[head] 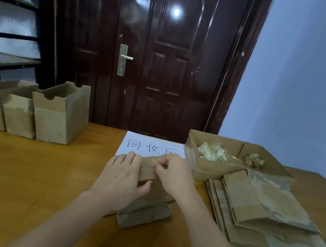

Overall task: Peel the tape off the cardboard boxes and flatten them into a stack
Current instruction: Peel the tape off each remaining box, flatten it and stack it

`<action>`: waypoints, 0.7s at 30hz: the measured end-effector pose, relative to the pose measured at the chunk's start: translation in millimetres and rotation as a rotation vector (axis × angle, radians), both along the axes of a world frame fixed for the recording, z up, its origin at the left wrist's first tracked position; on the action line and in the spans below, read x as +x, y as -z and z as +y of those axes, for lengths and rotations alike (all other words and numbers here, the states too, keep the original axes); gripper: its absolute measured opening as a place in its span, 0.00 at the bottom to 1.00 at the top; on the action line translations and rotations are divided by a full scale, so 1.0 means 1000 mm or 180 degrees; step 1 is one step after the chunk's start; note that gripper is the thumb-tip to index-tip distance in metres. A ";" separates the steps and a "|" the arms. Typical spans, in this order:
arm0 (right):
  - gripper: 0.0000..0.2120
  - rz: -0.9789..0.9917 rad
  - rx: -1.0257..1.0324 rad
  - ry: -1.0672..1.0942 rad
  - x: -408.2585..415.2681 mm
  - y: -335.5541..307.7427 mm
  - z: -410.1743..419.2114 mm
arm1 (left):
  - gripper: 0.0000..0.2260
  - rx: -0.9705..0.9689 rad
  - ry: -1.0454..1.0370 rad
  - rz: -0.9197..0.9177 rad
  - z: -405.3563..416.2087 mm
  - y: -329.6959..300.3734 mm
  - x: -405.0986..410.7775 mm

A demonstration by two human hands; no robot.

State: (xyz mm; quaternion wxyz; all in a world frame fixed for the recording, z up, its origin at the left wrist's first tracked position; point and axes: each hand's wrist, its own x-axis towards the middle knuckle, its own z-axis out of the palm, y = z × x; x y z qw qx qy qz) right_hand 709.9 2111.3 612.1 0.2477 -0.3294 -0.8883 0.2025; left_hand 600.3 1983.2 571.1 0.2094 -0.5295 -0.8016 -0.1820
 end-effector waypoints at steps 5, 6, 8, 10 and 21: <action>0.03 0.0310 0.0159 0.0397 0.016 -0.008 0.013 | 0.19 -0.0566 0.0121 -0.0040 -0.001 -0.012 -0.011; 0.04 0.0374 0.0229 0.0349 0.019 -0.007 0.013 | 0.19 -0.0689 0.0115 -0.0075 0.001 -0.016 -0.012; 0.05 0.0404 0.0258 0.0143 0.021 -0.005 0.006 | 0.20 -0.0857 0.0043 -0.0114 0.007 -0.025 -0.010; 0.08 0.0307 0.0059 -0.0115 0.020 -0.002 0.001 | 0.23 -0.0853 -0.0078 -0.0146 0.014 -0.030 -0.004; 0.12 0.1048 -0.1413 0.0190 0.022 0.011 0.016 | 0.32 -0.0889 0.0277 -0.0234 0.026 -0.012 -0.015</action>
